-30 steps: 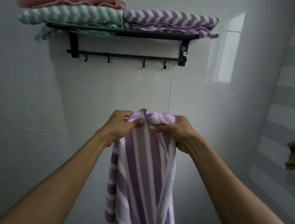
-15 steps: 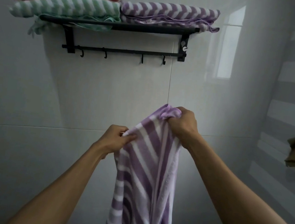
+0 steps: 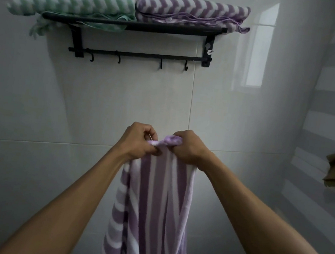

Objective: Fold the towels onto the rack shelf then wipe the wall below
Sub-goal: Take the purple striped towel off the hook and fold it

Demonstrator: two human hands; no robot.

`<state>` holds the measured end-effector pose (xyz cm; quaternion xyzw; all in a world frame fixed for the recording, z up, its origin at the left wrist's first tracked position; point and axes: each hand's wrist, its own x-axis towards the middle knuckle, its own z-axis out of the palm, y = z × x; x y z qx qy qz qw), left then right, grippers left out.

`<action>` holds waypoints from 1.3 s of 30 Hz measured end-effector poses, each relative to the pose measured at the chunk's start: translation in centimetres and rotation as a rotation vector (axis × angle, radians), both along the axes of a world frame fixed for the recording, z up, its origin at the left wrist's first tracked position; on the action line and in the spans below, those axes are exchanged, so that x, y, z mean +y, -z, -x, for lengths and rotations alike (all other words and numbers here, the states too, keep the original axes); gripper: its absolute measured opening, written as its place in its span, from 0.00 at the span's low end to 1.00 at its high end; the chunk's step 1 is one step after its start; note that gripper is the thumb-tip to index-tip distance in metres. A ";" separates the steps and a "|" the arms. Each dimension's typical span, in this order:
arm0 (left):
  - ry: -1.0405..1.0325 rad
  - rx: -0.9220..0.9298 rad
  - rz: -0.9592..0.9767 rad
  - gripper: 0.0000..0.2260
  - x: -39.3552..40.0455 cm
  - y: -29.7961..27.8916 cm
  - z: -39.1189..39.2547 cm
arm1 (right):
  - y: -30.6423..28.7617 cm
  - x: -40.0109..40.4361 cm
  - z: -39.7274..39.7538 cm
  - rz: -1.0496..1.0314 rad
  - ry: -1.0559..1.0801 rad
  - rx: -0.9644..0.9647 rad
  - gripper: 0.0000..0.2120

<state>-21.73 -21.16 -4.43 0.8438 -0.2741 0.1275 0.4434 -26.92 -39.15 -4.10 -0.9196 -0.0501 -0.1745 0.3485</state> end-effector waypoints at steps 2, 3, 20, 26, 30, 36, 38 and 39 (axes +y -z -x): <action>0.013 0.075 -0.096 0.13 0.7 0.9 -0.6 | 0.0 -0.4 -0.4 -0.106 0.077 -0.071 0.08; 0.015 0.100 -0.136 0.14 1.2 1.4 -0.8 | -0.4 -0.6 -0.4 -0.175 0.101 -0.095 0.08; 0.010 -0.088 -0.150 0.08 0.0 -0.2 0.7 | -0.6 -0.2 1.5 0.035 0.087 -0.064 0.10; -0.028 0.064 -0.321 0.17 3.8 3.3 -0.7 | -2.0 -4.4 1.0 -0.216 0.361 -0.203 0.13; 0.018 0.222 -0.164 0.12 6.2 4.3 -0.4 | -2.5 -7.4 0.9 -0.284 0.489 -0.190 0.14; -0.190 0.382 0.262 0.10 5.8 4.1 0.1 | -2.3 -7.9 0.9 -0.249 0.481 -0.177 0.13; -0.229 0.473 0.345 0.10 5.9 4.1 0.2 | -2.1 -8.3 0.9 -0.223 0.479 -0.174 0.12; -0.204 0.532 0.371 0.10 6.0 4.1 0.3 | -1.9 -8.6 0.9 -0.213 0.483 -0.175 0.12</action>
